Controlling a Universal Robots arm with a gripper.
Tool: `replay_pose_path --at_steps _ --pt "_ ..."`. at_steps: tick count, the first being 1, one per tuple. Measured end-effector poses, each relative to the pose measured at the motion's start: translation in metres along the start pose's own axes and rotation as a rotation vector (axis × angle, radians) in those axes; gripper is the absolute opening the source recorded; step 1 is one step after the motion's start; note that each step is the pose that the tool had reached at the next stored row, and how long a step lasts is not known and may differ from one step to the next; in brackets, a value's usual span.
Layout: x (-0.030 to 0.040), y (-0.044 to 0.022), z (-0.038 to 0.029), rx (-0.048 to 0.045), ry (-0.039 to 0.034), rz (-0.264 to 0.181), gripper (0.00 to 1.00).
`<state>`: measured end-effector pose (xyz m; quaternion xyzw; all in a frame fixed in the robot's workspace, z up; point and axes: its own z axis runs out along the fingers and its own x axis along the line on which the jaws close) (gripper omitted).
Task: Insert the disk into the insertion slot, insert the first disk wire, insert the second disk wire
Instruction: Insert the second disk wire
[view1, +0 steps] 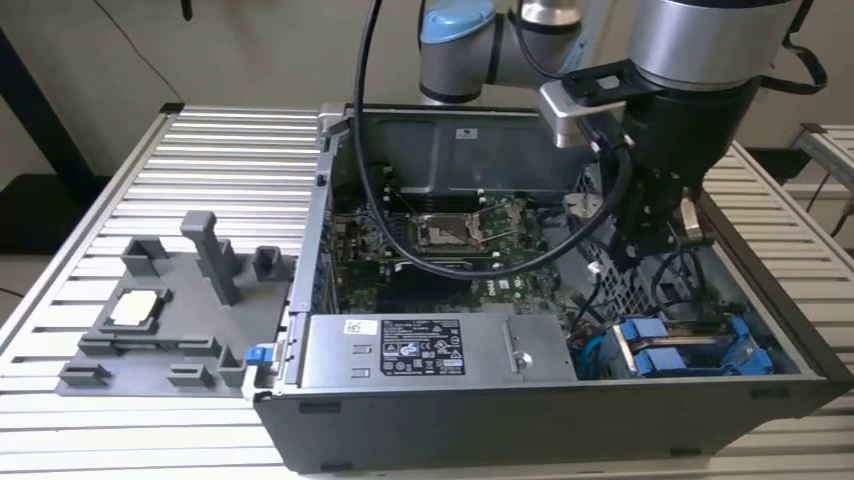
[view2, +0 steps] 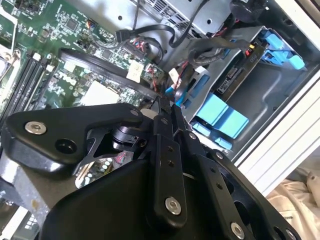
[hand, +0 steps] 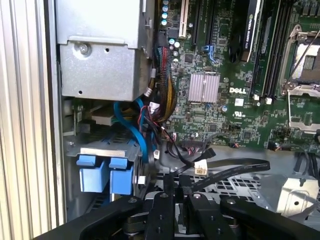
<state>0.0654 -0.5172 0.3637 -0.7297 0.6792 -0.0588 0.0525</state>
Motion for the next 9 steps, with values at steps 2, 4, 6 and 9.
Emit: replay_pose_path --at_steps 2,4,6,9 --pt "0.0043 -0.0013 0.0002 -0.0016 -0.0001 0.0 0.16" --pt "0.0089 -0.0024 0.0005 -0.0033 -0.0002 0.0 0.16" --pt "0.0133 -0.0034 0.0008 -0.0048 -0.0004 0.0 0.16" --pt "0.02 -0.0049 0.0011 -0.007 -0.0006 0.0 0.16"
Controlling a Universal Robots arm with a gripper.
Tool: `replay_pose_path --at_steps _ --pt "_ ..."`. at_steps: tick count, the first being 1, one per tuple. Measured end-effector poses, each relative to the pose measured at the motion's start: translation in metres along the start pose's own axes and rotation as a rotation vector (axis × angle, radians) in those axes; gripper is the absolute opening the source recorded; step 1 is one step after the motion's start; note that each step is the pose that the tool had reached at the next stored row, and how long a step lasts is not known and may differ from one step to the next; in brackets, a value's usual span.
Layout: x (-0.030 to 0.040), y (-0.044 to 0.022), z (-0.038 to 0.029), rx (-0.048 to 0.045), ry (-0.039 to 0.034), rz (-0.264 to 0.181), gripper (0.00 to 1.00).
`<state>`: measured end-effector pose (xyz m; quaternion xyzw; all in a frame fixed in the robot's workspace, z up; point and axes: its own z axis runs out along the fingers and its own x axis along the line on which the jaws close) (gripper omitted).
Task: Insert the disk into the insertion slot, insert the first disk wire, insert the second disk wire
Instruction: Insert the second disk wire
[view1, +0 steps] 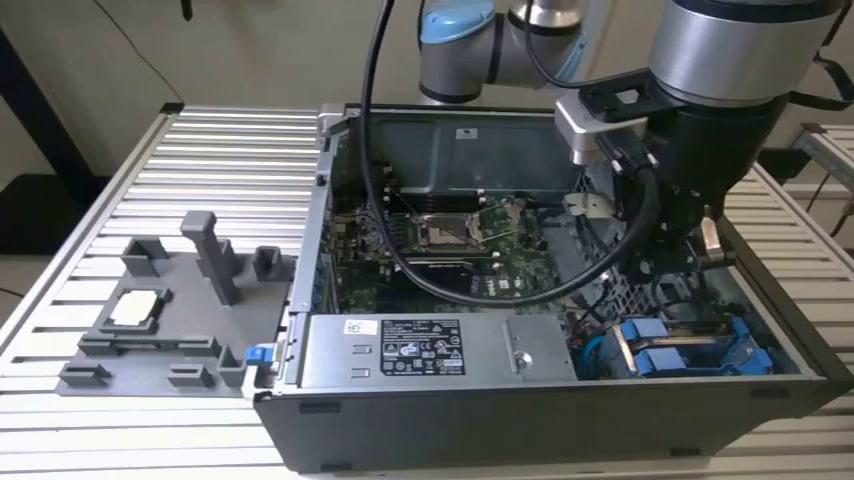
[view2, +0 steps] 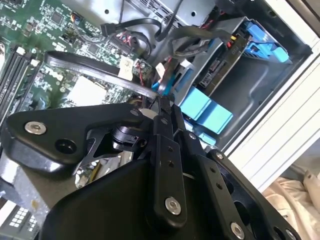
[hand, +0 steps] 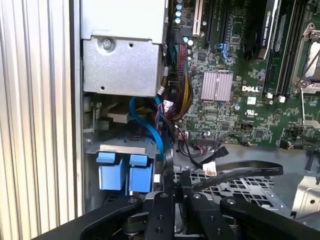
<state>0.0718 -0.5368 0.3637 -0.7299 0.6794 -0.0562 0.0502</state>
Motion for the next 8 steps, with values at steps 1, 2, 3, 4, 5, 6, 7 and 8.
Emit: replay_pose_path --at_steps 1,2,3,4,5,6,7,8 --pt "0.0022 -0.0004 0.0001 -0.0007 0.0001 0.0 0.16" --pt "0.004 -0.0008 0.0002 -0.0009 -0.0002 0.0 0.16" --pt "0.0055 -0.0013 0.0003 -0.0013 -0.0002 0.0 0.16" --pt "0.0075 -0.0019 0.0004 -0.002 -0.0002 0.0 0.16" --pt "0.0097 -0.0026 0.0006 -0.0027 -0.0004 0.0 0.16" --pt "0.0116 -0.0032 0.0007 -0.0035 -0.0005 0.0 0.16" --pt "0.0133 -0.0039 0.0008 -0.0044 -0.0005 0.0 0.16" --pt "0.0147 -0.005 0.0011 -0.0054 -0.0007 0.0 0.16"
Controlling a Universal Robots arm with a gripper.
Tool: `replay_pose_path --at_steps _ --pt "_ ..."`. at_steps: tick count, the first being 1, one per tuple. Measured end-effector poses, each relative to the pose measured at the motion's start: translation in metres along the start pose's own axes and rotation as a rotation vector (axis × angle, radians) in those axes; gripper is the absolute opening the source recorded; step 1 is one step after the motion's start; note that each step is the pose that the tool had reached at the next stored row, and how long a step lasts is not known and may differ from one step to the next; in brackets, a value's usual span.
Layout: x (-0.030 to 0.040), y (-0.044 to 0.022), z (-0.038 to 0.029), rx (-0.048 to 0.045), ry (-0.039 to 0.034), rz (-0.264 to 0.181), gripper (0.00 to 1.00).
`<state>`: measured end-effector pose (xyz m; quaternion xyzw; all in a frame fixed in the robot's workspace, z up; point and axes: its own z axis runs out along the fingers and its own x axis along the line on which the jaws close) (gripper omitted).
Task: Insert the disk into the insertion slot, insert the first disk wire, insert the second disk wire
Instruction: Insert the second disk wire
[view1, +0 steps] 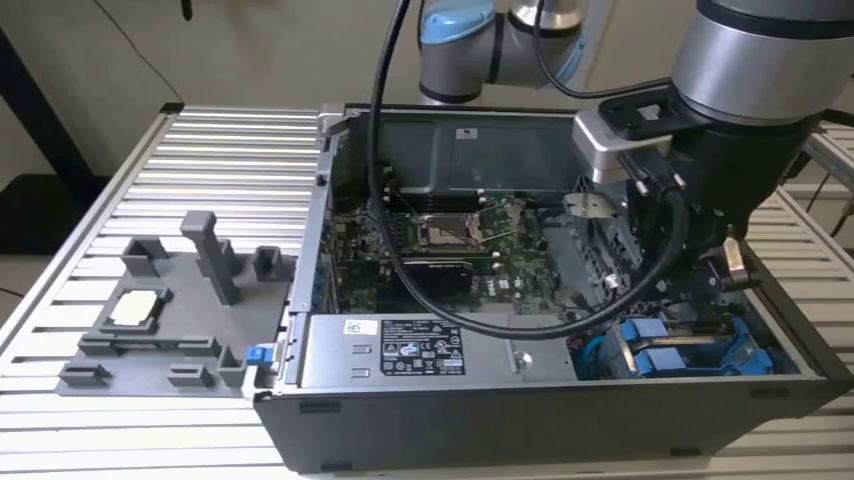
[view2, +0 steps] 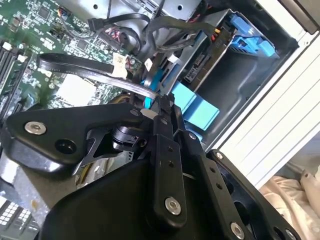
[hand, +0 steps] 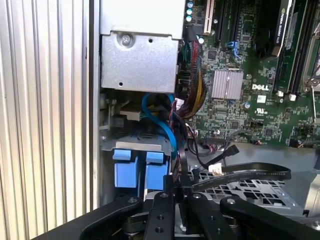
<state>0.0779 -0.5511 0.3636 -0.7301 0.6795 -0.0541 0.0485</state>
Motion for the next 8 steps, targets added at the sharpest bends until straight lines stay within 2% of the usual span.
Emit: replay_pose_path --at_steps 4,8 --pt "0.0027 -0.0065 0.001 -0.0083 -0.0006 0.0 0.16" --pt "0.0045 -0.0147 0.0022 -0.0237 -0.0017 0.0 0.16"
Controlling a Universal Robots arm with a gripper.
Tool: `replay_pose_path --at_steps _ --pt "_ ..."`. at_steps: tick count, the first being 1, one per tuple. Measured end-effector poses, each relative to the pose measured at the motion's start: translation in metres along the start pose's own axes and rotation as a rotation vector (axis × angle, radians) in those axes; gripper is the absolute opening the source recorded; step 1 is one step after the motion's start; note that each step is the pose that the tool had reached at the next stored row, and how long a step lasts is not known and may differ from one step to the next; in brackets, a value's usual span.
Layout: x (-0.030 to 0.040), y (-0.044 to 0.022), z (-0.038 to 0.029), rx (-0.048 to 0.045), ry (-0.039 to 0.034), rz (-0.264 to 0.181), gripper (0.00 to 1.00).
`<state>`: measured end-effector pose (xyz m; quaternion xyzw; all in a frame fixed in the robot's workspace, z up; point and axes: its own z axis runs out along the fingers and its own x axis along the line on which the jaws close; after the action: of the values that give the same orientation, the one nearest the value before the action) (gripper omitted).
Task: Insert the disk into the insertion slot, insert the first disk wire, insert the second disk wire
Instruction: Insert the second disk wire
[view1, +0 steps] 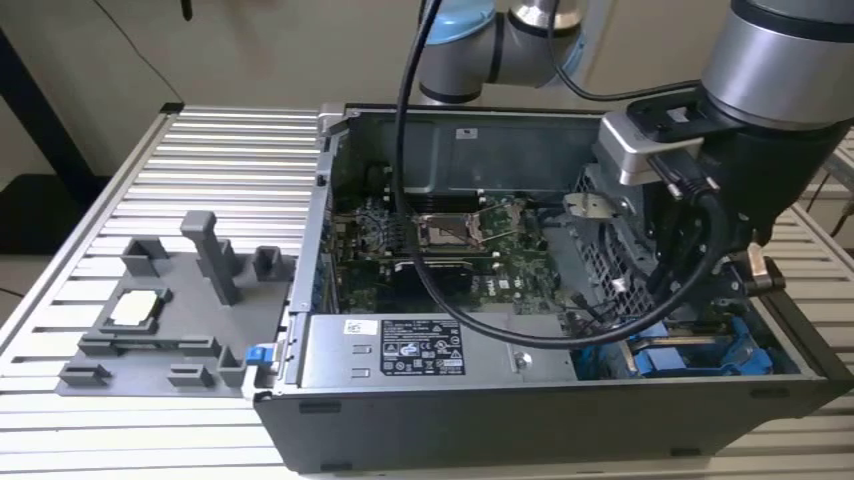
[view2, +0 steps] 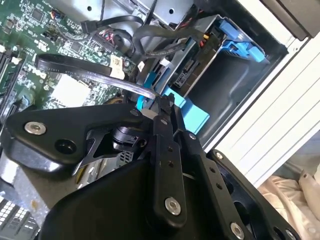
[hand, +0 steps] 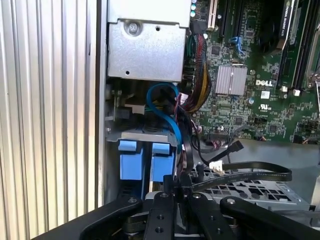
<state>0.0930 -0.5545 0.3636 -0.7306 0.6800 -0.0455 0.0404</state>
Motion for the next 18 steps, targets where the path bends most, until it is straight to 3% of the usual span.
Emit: replay_pose_path --at_steps 7,13,14,17,18 --pt "0.003 -0.0145 0.0018 -0.0309 -0.0021 0.0 0.16" --pt "0.0047 -0.0283 0.0036 -0.0639 -0.0046 0.0 0.16" --pt "0.0048 -0.0298 0.0038 -0.0741 -0.0053 0.0 0.16" --pt "0.0051 -0.034 0.0045 -0.1167 -0.0084 0.0 0.16" --pt "0.0055 -0.0352 0.0047 -0.1237 -0.0093 0.0 0.16"
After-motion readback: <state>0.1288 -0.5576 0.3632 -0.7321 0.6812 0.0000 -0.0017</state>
